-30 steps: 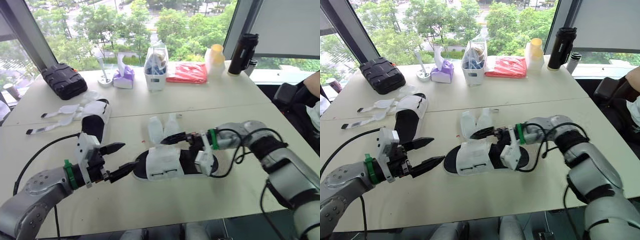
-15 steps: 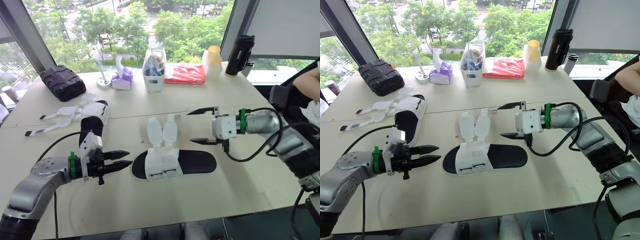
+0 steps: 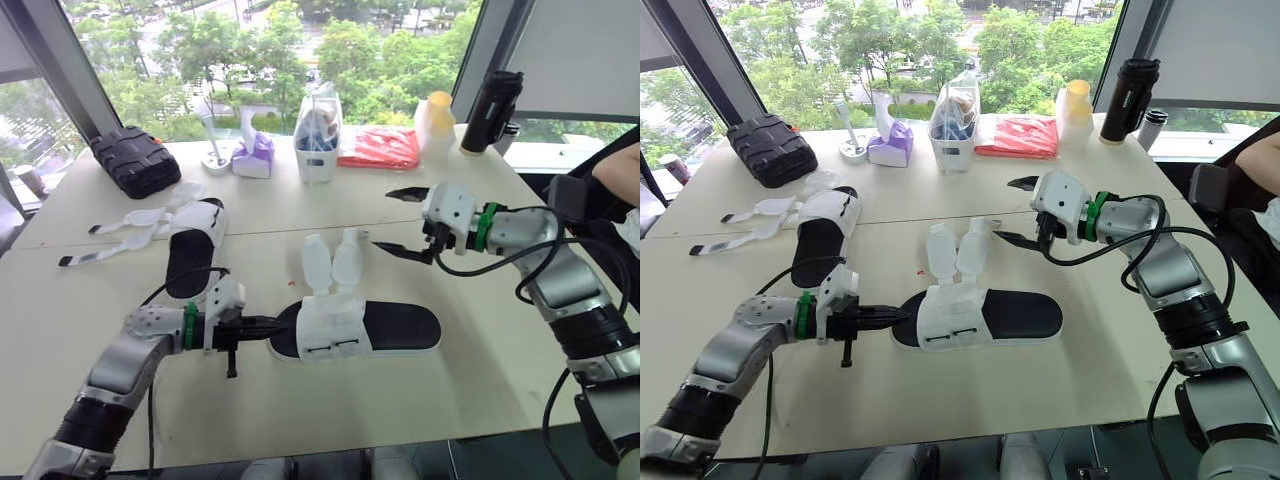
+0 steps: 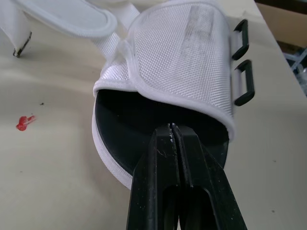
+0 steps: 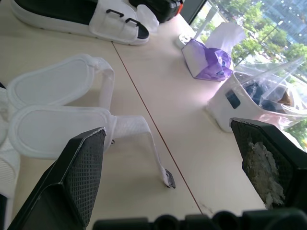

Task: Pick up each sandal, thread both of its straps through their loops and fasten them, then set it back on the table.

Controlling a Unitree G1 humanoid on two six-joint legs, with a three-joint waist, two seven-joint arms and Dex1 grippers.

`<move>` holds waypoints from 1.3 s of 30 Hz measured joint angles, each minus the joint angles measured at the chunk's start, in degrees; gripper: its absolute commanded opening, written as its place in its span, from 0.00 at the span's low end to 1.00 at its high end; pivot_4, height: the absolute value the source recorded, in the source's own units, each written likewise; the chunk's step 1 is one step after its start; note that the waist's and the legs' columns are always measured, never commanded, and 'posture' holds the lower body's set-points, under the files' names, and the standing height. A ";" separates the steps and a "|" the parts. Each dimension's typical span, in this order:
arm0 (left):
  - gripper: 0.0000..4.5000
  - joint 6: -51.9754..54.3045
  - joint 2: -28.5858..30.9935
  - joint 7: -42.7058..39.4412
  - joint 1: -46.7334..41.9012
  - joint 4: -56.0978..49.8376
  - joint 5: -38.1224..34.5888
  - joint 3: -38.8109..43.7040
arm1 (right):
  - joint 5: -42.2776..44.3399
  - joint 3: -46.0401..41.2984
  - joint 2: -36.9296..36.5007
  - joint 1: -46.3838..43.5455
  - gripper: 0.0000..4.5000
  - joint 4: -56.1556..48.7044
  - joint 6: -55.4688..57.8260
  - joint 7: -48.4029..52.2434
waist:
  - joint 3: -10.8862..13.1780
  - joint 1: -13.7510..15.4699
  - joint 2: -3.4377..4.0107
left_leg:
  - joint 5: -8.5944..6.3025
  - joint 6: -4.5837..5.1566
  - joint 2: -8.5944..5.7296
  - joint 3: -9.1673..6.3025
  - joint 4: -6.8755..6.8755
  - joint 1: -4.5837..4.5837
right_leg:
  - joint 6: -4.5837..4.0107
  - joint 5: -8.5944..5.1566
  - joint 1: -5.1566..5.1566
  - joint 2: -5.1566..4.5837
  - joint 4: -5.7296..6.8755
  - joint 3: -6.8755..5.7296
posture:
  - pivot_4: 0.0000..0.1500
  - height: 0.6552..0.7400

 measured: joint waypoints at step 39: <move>0.01 -1.12 -8.75 -1.01 -6.68 5.78 7.02 -5.48 | 17.43 -3.01 15.87 -13.66 1.00 17.53 66.41 7.97 | -0.07 0.05 0.04 | -0.08 0.17 -0.32 -0.08 0.17 -0.05 | 0.17 0.15 0.10 -0.28 -0.10 0.00 | 1.00 1.00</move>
